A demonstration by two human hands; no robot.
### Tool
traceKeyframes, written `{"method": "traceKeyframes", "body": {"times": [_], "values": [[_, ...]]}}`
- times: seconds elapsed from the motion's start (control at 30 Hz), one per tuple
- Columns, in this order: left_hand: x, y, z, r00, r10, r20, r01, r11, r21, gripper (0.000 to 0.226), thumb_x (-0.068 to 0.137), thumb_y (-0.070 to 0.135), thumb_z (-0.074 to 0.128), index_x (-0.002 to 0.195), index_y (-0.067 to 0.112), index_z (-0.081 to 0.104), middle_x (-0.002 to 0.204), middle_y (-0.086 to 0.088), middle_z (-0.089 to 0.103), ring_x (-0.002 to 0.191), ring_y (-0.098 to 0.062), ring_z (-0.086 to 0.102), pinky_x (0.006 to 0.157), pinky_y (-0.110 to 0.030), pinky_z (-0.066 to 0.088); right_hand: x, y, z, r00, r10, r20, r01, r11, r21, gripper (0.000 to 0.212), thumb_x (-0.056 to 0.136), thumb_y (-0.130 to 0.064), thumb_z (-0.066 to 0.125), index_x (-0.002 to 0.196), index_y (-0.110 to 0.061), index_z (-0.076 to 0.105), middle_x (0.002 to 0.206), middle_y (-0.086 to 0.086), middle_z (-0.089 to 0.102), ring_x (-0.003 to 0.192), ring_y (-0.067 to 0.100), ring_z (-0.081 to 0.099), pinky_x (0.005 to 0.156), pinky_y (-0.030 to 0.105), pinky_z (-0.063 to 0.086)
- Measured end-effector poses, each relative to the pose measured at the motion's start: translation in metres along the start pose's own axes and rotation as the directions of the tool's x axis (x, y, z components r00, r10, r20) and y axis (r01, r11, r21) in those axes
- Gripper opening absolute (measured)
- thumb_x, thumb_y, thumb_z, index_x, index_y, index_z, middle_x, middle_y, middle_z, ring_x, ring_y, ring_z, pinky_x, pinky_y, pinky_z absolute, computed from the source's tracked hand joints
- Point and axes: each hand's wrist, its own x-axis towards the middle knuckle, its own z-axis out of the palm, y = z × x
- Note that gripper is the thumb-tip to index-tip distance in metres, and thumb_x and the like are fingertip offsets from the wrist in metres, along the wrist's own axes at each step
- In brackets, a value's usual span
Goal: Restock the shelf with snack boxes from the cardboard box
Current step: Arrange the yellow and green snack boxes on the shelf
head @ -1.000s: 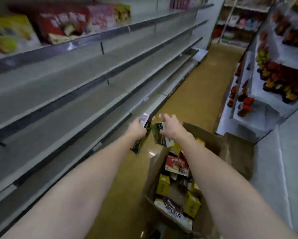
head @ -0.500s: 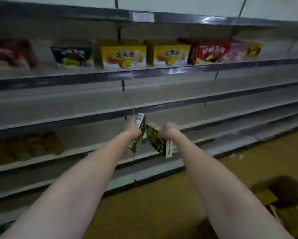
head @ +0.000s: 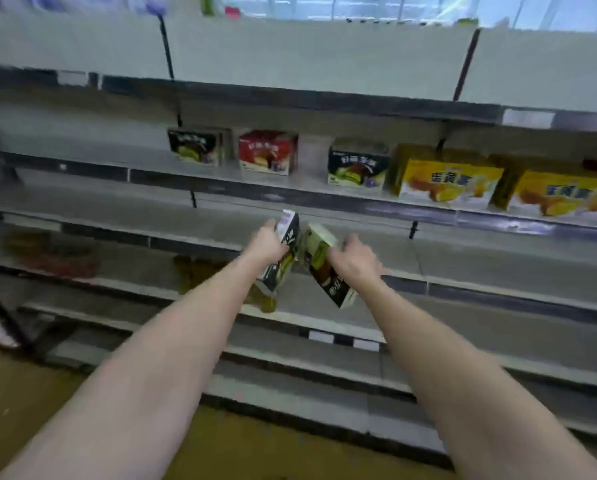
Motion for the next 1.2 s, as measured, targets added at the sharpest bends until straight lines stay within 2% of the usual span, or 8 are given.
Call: {"method": "traceKeyframes", "body": {"times": [0.17,0.23,0.33,0.53,0.7,0.87,0.97,1.2], "values": [[0.044,-0.023,-0.065,0.995,-0.044,-0.093,0.046,0.999,0.019,0.066,0.088,0.015,0.06,0.147,0.018,0.031,0.13,-0.014,0.057,0.115,-0.037,0.056,0.095,-0.042,0.049,0.039,-0.07,0.015,0.987,-0.157,-0.046,0.158,0.987,0.035,0.048,0.084,-0.064,0.059,0.11,-0.025,0.051,0.105,0.004,0.067,0.096,0.03,0.064,0.077,0.039,0.052],[0.063,-0.033,-0.09,0.992,-0.052,-0.116,0.053,0.999,0.001,0.061,0.092,0.018,0.057,0.146,0.017,0.028,0.129,-0.012,0.056,0.114,-0.035,0.056,0.095,-0.043,0.049,0.059,-0.101,0.019,0.977,-0.206,-0.05,0.207,0.978,0.025,0.047,0.087,-0.061,0.06,0.116,-0.025,0.053,0.106,0.004,0.067,0.096,0.028,0.064,0.07,0.036,0.049],[0.094,-0.05,-0.124,0.975,-0.068,-0.214,0.066,0.998,-0.015,0.045,0.1,0.029,0.051,0.139,0.016,0.032,0.126,-0.012,0.057,0.112,-0.032,0.058,0.092,-0.043,0.05,0.092,-0.147,0.031,0.967,-0.249,-0.05,0.253,0.962,0.102,0.05,0.088,-0.063,0.057,0.127,-0.031,0.056,0.109,0.001,0.068,0.092,0.025,0.066,0.077,0.039,0.056],[0.148,-0.082,-0.189,0.946,0.082,-0.314,0.004,0.964,0.264,0.05,0.099,0.041,0.053,0.139,0.019,0.035,0.126,-0.017,0.06,0.109,-0.037,0.061,0.089,-0.046,0.052,0.146,-0.222,0.052,0.92,-0.377,-0.107,0.387,0.917,0.094,0.042,0.092,-0.057,0.055,0.126,-0.032,0.054,0.106,-0.001,0.067,0.09,0.024,0.064,0.075,0.036,0.054],[0.19,-0.106,-0.248,0.898,0.161,-0.411,-0.025,0.948,0.316,0.047,0.092,0.047,0.063,0.13,0.026,0.046,0.119,-0.006,0.063,0.099,-0.027,0.062,0.08,-0.042,0.053,0.193,-0.292,0.056,0.897,-0.415,-0.154,0.435,0.89,0.137,0.044,0.09,-0.055,0.06,0.128,-0.032,0.057,0.109,-0.001,0.068,0.091,0.023,0.063,0.074,0.031,0.049],[0.217,-0.128,-0.283,0.908,0.158,-0.389,0.026,0.904,0.427,0.046,0.093,0.046,0.062,0.131,0.024,0.05,0.104,0.001,0.062,0.083,-0.02,0.061,0.06,-0.031,0.051,0.221,-0.342,0.078,0.862,-0.5,-0.083,0.5,0.866,-0.021,0.053,0.092,-0.053,0.059,0.139,-0.03,0.051,0.128,0.005,0.064,0.112,0.029,0.06,0.085,0.036,0.049],[0.229,-0.145,-0.292,0.906,0.178,-0.385,0.029,0.879,0.475,0.051,0.093,0.053,0.058,0.136,0.028,0.046,0.118,-0.004,0.066,0.096,-0.024,0.064,0.077,-0.039,0.055,0.224,-0.365,0.096,0.842,-0.538,-0.024,0.536,0.842,-0.06,0.054,0.092,-0.055,0.058,0.139,-0.031,0.049,0.127,0.004,0.064,0.11,0.028,0.062,0.087,0.038,0.052],[0.266,-0.155,-0.322,0.94,0.158,-0.304,0.051,0.812,0.581,0.05,0.094,0.054,0.056,0.136,0.029,0.047,0.119,-0.007,0.064,0.101,-0.027,0.063,0.077,-0.035,0.05,0.236,-0.396,0.118,0.826,-0.563,0.031,0.558,0.809,-0.185,0.046,0.096,-0.05,0.055,0.137,-0.031,0.051,0.129,0.005,0.063,0.115,0.029,0.06,0.087,0.038,0.048]]}}
